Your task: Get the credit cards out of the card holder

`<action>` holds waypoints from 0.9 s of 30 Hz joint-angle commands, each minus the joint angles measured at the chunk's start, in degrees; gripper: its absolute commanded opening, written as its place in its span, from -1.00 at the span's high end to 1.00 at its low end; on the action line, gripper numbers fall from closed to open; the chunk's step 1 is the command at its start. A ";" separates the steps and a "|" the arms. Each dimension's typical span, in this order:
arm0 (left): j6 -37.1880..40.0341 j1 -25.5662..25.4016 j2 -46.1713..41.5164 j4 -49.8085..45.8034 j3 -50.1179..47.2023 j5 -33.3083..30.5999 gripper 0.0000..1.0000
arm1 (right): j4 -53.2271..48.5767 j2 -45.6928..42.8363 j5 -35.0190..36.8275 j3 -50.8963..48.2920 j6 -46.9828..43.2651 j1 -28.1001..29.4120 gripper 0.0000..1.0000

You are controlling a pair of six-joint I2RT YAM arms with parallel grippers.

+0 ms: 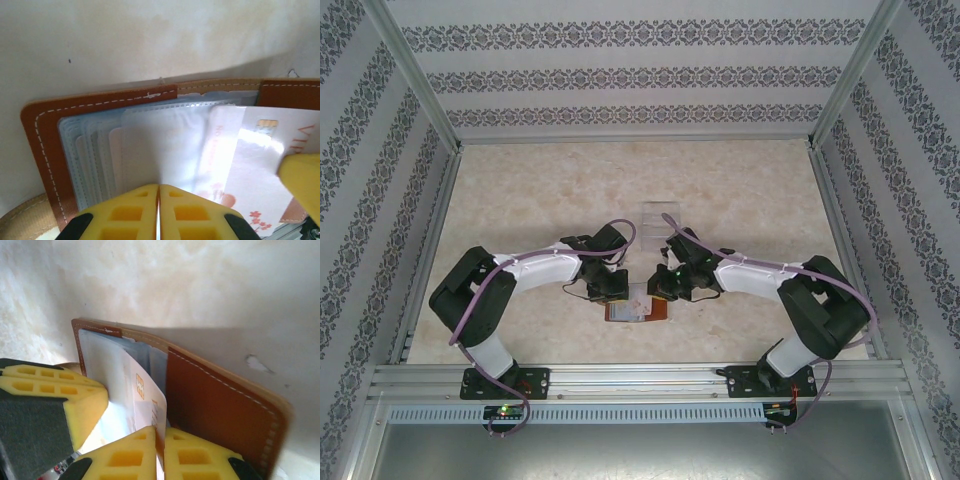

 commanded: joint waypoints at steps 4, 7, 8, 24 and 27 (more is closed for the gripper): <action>0.78 -0.68 -1.51 -4.15 -0.82 -3.07 0.81 | -11.20 -2.74 6.08 0.69 -4.72 -0.65 0.82; 0.66 -0.68 -2.21 -4.27 -0.73 -3.18 0.81 | -12.49 -2.97 6.41 1.25 -5.38 -0.60 0.83; 0.59 -0.68 -2.52 -4.26 -0.79 -3.30 0.81 | -12.67 -2.87 6.32 1.56 -5.35 -0.67 0.83; -0.04 -0.68 -2.48 -2.40 -2.18 -2.53 0.80 | -10.68 0.16 3.78 6.61 -3.32 1.65 0.77; -0.16 -0.68 -2.49 -1.91 -2.61 -2.19 0.81 | -10.57 0.02 3.45 6.54 -2.90 1.81 0.71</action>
